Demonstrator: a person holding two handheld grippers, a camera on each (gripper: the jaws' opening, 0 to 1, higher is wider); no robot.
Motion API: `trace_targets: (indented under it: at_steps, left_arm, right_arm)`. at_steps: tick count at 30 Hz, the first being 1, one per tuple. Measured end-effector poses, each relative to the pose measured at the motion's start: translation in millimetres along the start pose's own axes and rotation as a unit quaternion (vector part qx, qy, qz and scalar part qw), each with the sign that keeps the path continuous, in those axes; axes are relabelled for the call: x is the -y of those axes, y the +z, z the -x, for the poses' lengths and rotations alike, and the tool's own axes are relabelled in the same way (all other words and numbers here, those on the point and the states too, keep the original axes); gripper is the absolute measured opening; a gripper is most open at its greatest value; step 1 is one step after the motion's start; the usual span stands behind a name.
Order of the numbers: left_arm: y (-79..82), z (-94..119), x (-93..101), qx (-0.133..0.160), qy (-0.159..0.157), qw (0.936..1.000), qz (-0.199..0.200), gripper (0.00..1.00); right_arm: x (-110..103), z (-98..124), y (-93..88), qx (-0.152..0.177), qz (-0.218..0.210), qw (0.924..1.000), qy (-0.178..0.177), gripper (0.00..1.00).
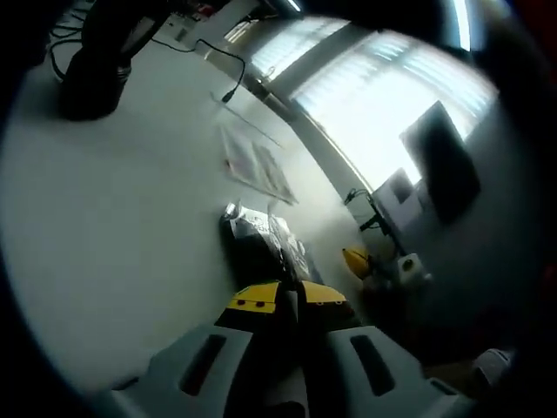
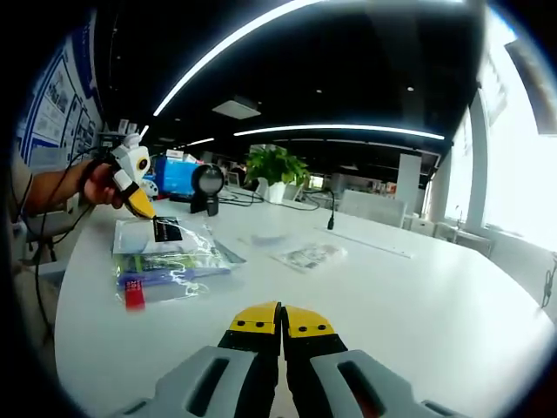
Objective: Clip sheet goods on table flip sheet goods clip sheet goods scan sheet goods put sheet goods back to table
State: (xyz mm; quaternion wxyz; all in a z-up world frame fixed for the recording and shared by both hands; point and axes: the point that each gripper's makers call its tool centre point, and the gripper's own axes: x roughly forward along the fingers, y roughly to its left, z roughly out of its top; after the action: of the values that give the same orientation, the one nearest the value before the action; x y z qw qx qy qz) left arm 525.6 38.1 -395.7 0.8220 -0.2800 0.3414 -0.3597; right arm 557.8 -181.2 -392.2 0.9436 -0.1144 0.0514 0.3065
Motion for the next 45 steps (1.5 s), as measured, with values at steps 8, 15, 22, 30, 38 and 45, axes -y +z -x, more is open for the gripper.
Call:
trace_targets:
  at_steps: [8, 15, 22, 30, 38, 45]
  left_arm:
    - [0.6, 1, -2.8, 0.006, 0.013, 0.9999, 0.001, 0.0]
    - [4.1, 3, 3.0, 0.02, 0.014, 0.9996, 0.011, 0.0]
    - [3.7, 3, 9.9, 0.033, 0.007, 0.9991, 0.025, 0.0]
    - [4.2, 4, 14.5, 0.041, 0.003, 0.9987, 0.031, 0.0]
    - [4.7, 5, 17.3, 0.043, 0.001, 0.9987, 0.027, 0.0]
    - [6.0, 6, 20.4, 0.049, -0.007, 0.9984, 0.028, 0.0]
  right_arm:
    - [-1, 0, 0.2, 0.0, 0.0, 1.0, 0.0, 0.0]
    - [-3, 1, 2.3, 0.004, 0.01, 0.9999, -0.001, 0.0]
    - [-4, 2, 4.1, 0.007, 0.022, 0.9997, -0.002, 0.0]
    - [-14, 7, 19.9, 0.031, 0.007, 0.9995, -0.002, 0.0]
    - [-46, 15, 35.5, 0.042, 0.011, 0.9989, 0.019, 0.0]
    - [-56, 16, 41.6, 0.045, 0.007, 0.9985, 0.03, 0.0]
